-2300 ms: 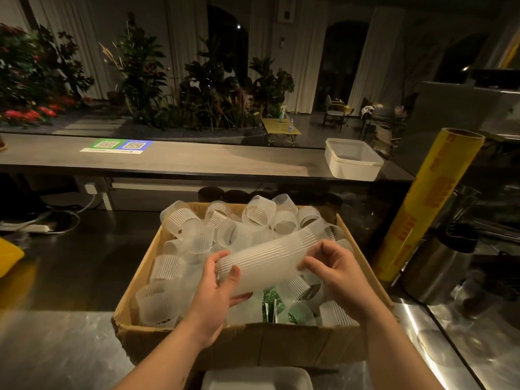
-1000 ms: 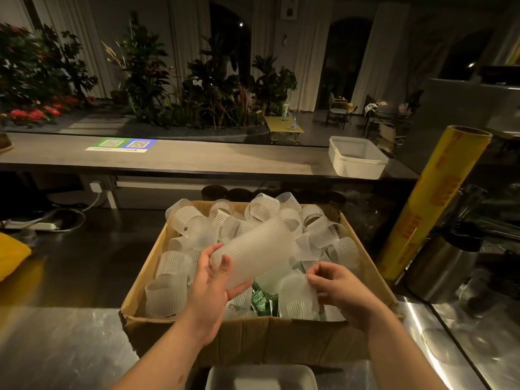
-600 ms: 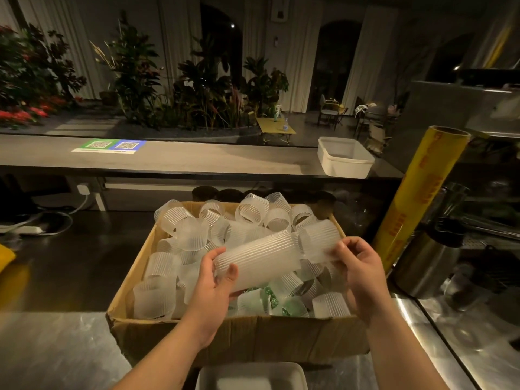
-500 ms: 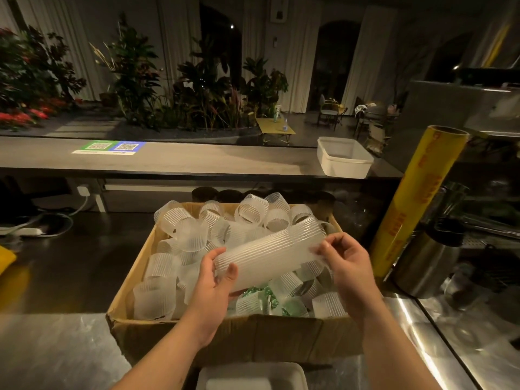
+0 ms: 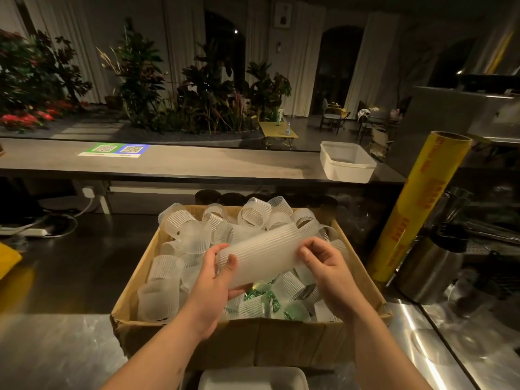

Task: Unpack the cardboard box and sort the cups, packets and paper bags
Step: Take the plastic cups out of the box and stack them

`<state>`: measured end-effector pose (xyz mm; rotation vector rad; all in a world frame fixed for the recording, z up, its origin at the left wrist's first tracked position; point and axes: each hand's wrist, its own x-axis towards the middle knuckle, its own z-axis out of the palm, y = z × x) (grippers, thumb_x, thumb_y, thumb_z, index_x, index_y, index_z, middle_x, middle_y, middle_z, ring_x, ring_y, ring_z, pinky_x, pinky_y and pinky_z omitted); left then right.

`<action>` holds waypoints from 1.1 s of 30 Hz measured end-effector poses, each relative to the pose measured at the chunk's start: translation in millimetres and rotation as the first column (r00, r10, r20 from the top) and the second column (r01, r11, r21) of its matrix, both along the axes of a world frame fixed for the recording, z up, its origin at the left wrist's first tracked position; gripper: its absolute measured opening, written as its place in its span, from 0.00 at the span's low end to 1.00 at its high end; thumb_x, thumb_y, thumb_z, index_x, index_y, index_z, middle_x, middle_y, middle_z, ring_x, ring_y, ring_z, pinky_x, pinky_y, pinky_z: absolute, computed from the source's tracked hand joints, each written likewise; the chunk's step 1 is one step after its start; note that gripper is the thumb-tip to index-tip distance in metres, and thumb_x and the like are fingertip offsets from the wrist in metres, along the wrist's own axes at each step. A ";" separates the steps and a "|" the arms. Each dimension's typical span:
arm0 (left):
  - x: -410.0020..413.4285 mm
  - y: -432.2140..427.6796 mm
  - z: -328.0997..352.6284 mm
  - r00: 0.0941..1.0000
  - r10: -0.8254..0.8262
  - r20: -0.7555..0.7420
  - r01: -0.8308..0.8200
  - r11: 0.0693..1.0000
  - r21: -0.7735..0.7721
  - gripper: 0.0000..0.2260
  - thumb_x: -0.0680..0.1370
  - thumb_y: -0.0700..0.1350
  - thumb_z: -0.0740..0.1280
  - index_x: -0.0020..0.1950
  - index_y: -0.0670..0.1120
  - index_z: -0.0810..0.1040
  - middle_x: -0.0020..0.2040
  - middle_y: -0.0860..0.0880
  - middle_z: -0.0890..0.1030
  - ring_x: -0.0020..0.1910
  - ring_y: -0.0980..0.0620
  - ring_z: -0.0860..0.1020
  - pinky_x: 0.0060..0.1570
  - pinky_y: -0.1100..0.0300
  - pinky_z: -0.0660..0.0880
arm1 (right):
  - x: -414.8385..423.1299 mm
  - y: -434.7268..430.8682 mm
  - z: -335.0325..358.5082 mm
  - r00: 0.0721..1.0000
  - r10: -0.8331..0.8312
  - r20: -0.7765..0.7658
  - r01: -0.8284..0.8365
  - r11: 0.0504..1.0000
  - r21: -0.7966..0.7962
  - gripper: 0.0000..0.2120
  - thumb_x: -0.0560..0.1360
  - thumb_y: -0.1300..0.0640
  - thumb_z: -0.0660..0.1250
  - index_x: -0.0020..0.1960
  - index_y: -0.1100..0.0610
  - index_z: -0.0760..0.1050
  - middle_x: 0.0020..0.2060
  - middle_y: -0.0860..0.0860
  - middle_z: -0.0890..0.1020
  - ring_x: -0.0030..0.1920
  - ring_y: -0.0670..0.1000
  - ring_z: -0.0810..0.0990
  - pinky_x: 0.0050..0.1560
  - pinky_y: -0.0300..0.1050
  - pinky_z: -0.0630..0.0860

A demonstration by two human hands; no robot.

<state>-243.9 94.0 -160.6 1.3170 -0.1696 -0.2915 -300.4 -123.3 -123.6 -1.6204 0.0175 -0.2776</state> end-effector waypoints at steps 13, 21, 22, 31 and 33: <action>14.9 25.6 23.1 0.983 0.183 0.011 -0.180 0.974 -0.137 0.13 0.82 0.52 0.63 0.67 0.60 0.69 0.66 0.48 0.71 0.62 0.41 0.78 0.49 0.52 0.83 | 57.6 56.5 -56.8 0.822 0.087 -0.562 -0.525 0.498 -0.691 0.20 0.76 0.53 0.75 0.66 0.51 0.77 0.67 0.49 0.78 0.67 0.50 0.75 0.67 0.43 0.71; 18.3 42.4 26.9 0.976 0.215 -0.047 -0.220 0.955 -0.201 0.21 0.79 0.53 0.64 0.72 0.55 0.68 0.67 0.46 0.71 0.62 0.40 0.78 0.46 0.51 0.84 | 55.3 38.2 -40.1 0.792 0.103 -0.602 -0.571 0.474 -0.670 0.30 0.76 0.55 0.75 0.74 0.41 0.70 0.73 0.47 0.73 0.67 0.53 0.75 0.65 0.49 0.74; 19.4 44.7 25.9 0.975 0.214 -0.055 -0.221 0.952 -0.214 0.20 0.80 0.52 0.64 0.72 0.56 0.68 0.67 0.45 0.71 0.62 0.40 0.78 0.47 0.50 0.84 | 50.7 30.6 -31.6 0.829 0.120 -0.546 -0.507 0.574 -0.643 0.25 0.76 0.52 0.75 0.70 0.42 0.73 0.70 0.46 0.75 0.64 0.51 0.77 0.62 0.47 0.76; 23.4 45.9 15.2 0.981 0.173 -0.093 -0.190 0.953 -0.234 0.15 0.84 0.50 0.60 0.72 0.53 0.69 0.68 0.42 0.70 0.64 0.36 0.75 0.50 0.48 0.81 | 45.4 25.5 33.0 0.985 -0.150 0.084 0.122 0.954 0.273 0.12 0.72 0.54 0.75 0.51 0.57 0.76 0.52 0.54 0.81 0.53 0.56 0.82 0.62 0.61 0.78; 23.4 44.8 13.1 0.982 0.159 -0.100 -0.178 0.957 -0.229 0.14 0.85 0.49 0.59 0.71 0.53 0.70 0.69 0.42 0.70 0.65 0.37 0.75 0.50 0.48 0.81 | 52.5 37.9 33.0 0.989 -0.132 0.070 0.122 0.985 0.123 0.18 0.75 0.51 0.73 0.64 0.50 0.77 0.62 0.52 0.77 0.60 0.54 0.80 0.63 0.59 0.79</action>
